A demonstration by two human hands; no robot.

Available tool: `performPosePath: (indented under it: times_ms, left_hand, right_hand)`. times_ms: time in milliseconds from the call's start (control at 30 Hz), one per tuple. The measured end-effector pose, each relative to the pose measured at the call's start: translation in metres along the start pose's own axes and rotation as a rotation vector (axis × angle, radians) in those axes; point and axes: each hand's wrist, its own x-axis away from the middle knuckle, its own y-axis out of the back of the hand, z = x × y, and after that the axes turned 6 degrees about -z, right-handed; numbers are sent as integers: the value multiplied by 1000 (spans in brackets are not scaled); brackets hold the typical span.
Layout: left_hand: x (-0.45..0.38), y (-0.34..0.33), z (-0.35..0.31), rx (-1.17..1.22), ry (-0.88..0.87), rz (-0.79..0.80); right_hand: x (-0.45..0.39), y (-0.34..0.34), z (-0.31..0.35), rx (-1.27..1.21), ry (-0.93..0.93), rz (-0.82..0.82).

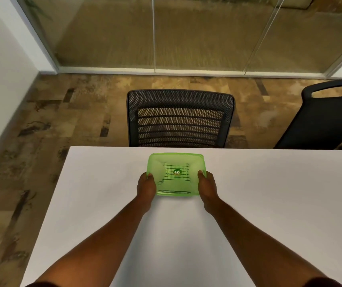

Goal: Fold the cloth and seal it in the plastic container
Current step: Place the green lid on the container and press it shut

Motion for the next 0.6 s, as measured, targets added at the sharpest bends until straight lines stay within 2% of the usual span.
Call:
performPosePath:
  times_ms: [600]
  left_hand:
    - [-14,-9,-5,-156,-45,14]
  right_hand:
    - [-14,-3,1,121,41,-27]
